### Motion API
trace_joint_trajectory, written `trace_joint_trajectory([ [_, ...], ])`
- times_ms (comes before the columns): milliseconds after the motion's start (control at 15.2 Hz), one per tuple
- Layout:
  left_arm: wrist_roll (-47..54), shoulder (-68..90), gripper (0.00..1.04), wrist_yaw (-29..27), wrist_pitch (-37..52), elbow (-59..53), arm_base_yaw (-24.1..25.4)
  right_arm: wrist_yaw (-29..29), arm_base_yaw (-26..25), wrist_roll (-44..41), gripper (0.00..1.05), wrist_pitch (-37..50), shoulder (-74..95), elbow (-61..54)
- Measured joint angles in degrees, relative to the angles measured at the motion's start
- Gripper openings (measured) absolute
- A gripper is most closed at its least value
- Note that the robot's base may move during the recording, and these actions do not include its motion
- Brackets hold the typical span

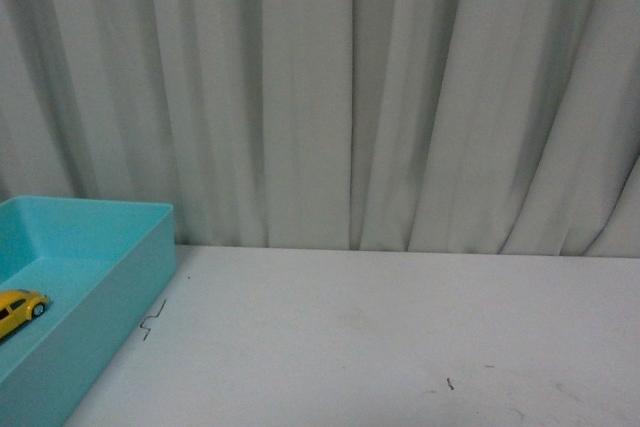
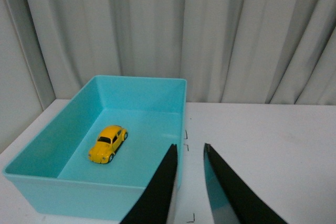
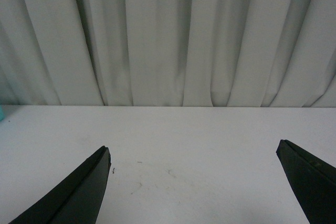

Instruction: Wind up and store yellow beetle toy

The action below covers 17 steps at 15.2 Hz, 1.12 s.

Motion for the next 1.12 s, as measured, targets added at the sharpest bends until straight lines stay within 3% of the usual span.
trace_joint_trajectory([
  [460, 0.02, 0.00, 1.00, 0.00, 0.00, 0.00, 0.00, 0.00, 0.00, 0.00, 0.98, 0.00, 0.00, 0.00],
  [1118, 0.00, 0.00, 0.98, 0.00, 0.00, 0.00, 0.00, 0.00, 0.00, 0.00, 0.98, 0.00, 0.00, 0.00],
])
